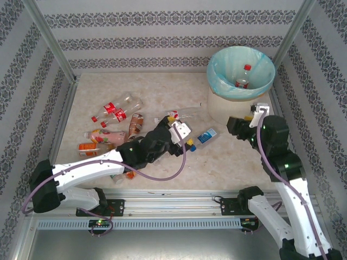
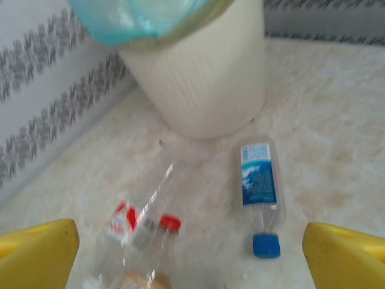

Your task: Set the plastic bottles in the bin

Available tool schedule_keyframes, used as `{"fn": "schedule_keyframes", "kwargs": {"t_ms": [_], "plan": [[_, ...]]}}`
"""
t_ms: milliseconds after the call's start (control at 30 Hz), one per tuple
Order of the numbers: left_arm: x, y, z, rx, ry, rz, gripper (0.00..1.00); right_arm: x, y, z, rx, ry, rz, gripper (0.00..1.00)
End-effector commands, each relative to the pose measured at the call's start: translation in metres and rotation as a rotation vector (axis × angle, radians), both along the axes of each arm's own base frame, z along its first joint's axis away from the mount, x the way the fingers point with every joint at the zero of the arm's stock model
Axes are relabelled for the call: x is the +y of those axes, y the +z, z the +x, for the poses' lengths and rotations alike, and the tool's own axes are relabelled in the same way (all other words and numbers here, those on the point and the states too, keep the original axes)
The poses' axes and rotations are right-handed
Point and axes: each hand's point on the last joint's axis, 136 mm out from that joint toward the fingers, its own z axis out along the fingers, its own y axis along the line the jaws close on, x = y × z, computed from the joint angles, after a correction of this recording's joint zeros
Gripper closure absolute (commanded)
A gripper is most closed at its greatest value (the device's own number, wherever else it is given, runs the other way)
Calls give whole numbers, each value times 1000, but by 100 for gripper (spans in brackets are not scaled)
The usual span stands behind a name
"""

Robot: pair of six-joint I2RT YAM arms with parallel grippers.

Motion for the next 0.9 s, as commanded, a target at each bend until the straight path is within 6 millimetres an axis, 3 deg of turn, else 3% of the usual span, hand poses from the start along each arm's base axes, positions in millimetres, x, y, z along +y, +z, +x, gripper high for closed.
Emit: {"fn": "schedule_keyframes", "kwargs": {"t_ms": [0,100,233,367,467,567,700,867], "plan": [[41,-33,-4,199,193,88,5,0,-15,-12,28,-13,48,36],[67,-46,-18,301,253,133,5,8,-19,-12,31,18,86,36],[117,-67,-37,504,362,117,4,22,-23,-2,60,83,84,36],[156,-82,-35,708,431,19,4,25,-24,10,74,107,33,34],[162,-91,-30,819,415,33,5,29,-17,15,43,124,42,33],[165,-115,-39,951,427,124,5,33,-11,10,28,151,53,33],[174,-144,-48,1033,519,162,2,22,-20,2,18,103,29,26],[174,-155,-50,1047,529,154,2,14,-28,-8,8,66,36,23]]}}
